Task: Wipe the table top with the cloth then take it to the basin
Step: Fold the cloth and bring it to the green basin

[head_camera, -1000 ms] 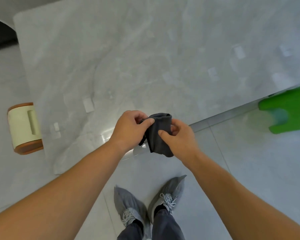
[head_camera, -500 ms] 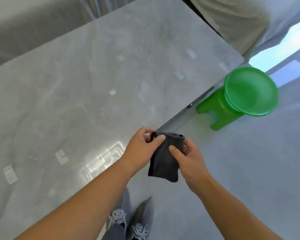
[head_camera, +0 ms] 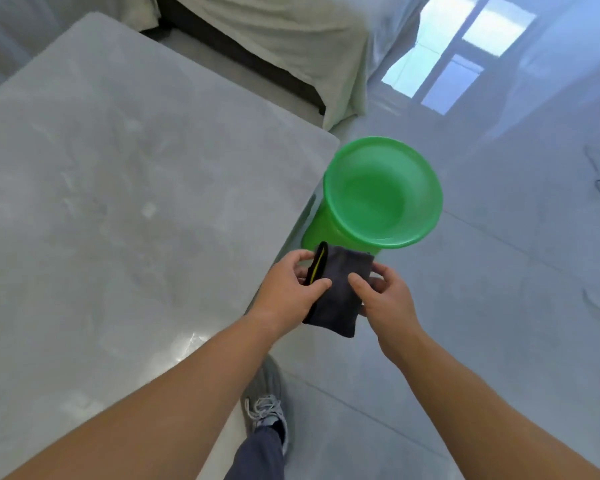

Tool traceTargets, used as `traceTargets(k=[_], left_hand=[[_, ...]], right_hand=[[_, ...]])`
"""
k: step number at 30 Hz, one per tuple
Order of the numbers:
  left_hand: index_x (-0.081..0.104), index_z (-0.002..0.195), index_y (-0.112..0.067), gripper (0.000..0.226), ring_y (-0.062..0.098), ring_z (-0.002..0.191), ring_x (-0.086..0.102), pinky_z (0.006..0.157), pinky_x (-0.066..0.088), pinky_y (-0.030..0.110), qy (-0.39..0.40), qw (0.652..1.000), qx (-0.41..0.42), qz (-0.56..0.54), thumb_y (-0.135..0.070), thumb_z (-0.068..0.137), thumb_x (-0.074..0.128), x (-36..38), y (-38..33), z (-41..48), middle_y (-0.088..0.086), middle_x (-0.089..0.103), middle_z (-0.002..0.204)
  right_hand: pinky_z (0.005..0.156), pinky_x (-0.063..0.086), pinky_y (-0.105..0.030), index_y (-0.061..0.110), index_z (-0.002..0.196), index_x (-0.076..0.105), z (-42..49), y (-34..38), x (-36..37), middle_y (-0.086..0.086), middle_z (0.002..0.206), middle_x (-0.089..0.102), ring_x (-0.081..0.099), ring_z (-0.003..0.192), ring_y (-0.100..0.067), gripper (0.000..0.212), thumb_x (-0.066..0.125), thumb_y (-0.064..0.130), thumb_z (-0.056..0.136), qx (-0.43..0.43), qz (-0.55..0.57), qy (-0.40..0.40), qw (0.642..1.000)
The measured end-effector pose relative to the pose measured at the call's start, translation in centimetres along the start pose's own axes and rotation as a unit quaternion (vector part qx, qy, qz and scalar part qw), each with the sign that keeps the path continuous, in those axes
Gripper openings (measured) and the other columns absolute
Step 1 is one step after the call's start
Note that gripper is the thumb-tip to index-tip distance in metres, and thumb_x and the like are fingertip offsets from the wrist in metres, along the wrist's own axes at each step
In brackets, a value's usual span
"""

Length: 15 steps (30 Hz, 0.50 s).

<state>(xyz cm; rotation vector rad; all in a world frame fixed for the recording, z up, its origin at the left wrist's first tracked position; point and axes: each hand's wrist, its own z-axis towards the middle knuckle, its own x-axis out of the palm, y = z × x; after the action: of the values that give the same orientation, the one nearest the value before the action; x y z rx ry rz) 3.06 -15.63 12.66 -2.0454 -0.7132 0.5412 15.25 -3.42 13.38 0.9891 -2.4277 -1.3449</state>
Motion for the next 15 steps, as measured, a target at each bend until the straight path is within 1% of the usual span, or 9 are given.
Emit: traceTargets(k=[2,4,5,7,9,11,13,14,15], left_hand=[[0.054,0.121,-0.036,0.050,0.004,0.085,0.070,0.072,0.055,0.020,0.024,0.999,0.005,0.042,-0.023,0.081,0.080,0.7,-0.3,3.9,-0.011,0.073,0.091],[0.050,0.132,-0.029,0.060,0.012,0.092,0.070,0.080,0.058,0.030,0.044,0.997,0.000,0.071,-0.022,0.082,0.080,1.4,-0.1,7.4,-0.004,0.072,0.097],[0.048,0.136,-0.027,0.063,0.015,0.094,0.070,0.083,0.059,0.036,0.051,0.996,-0.007,0.079,-0.020,0.082,0.080,1.7,0.1,9.0,0.000,0.072,0.100],[0.045,0.139,-0.025,0.065,0.018,0.093,0.071,0.084,0.060,0.041,0.064,0.994,-0.019,0.092,-0.019,0.084,0.079,2.6,0.5,11.9,0.003,0.071,0.103],[0.042,0.142,-0.027,0.067,0.017,0.092,0.071,0.083,0.060,0.041,0.071,0.992,-0.018,0.101,-0.018,0.085,0.077,3.5,1.0,14.2,0.004,0.070,0.105],[0.038,0.145,-0.032,0.072,0.015,0.092,0.069,0.081,0.060,0.037,0.073,0.990,-0.004,0.117,-0.016,0.086,0.076,4.3,1.7,16.2,0.004,0.067,0.107],[0.036,0.146,-0.038,0.076,0.011,0.094,0.065,0.080,0.059,0.033,0.080,0.986,0.016,0.145,-0.014,0.086,0.076,5.1,2.2,17.9,0.001,0.062,0.111],[0.036,0.146,-0.038,0.076,0.011,0.096,0.064,0.082,0.059,0.032,0.087,0.982,0.028,0.163,-0.013,0.085,0.076,5.5,2.4,18.7,0.001,0.060,0.114],[0.038,0.146,-0.037,0.076,0.014,0.100,0.062,0.086,0.057,0.032,0.097,0.977,0.041,0.184,-0.011,0.084,0.076,5.8,2.5,19.5,0.002,0.058,0.118]], right_hand=[[0.084,0.060,-0.046,0.029,0.132,0.050,3.4,-0.3,-0.7,-0.008,0.098,0.074,0.073,0.091,-0.021,0.048,0.071,0.016,0.091,-0.010,-0.040,-0.014,0.999],[0.082,0.059,-0.039,0.036,0.146,0.036,6.4,-1.1,-1.2,-0.003,0.101,0.072,0.072,0.092,-0.016,0.068,0.071,0.017,0.091,-0.031,-0.087,-0.018,0.996],[0.079,0.059,-0.033,0.041,0.147,0.033,7.7,-1.5,-1.3,0.000,0.103,0.071,0.071,0.091,-0.012,0.071,0.070,0.017,0.091,-0.044,-0.106,-0.017,0.993],[0.069,0.057,-0.022,0.046,0.141,0.038,10.3,-2.2,-1.6,0.007,0.106,0.067,0.070,0.086,-0.006,0.066,0.069,0.016,0.092,-0.063,-0.126,-0.019,0.990],[0.063,0.056,-0.019,0.046,0.129,0.047,12.7,-3.0,-1.7,0.008,0.107,0.065,0.069,0.081,-0.003,0.053,0.066,0.012,0.093,-0.074,-0.134,-0.022,0.988],[0.061,0.055,-0.019,0.043,0.118,0.052,14.7,-3.7,-1.8,0.009,0.106,0.064,0.067,0.076,-0.001,0.042,0.064,0.011,0.093,-0.080,-0.149,-0.028,0.985],[0.065,0.056,-0.024,0.039,0.116,0.055,16.6,-4.5,-2.0,0.012,0.105,0.063,0.065,0.074,-0.001,0.035,0.066,0.015,0.093,-0.083,-0.177,-0.036,0.980],[0.070,0.057,-0.027,0.035,0.119,0.056,17.5,-4.7,-2.2,0.009,0.108,0.064,0.065,0.078,-0.002,0.035,0.068,0.017,0.091,-0.082,-0.191,-0.034,0.978],[0.076,0.058,-0.030,0.031,0.124,0.056,18.3,-5.0,-2.4,0.004,0.114,0.065,0.066,0.085,-0.007,0.040,0.071,0.019,0.089,-0.080,-0.206,-0.028,0.975]])
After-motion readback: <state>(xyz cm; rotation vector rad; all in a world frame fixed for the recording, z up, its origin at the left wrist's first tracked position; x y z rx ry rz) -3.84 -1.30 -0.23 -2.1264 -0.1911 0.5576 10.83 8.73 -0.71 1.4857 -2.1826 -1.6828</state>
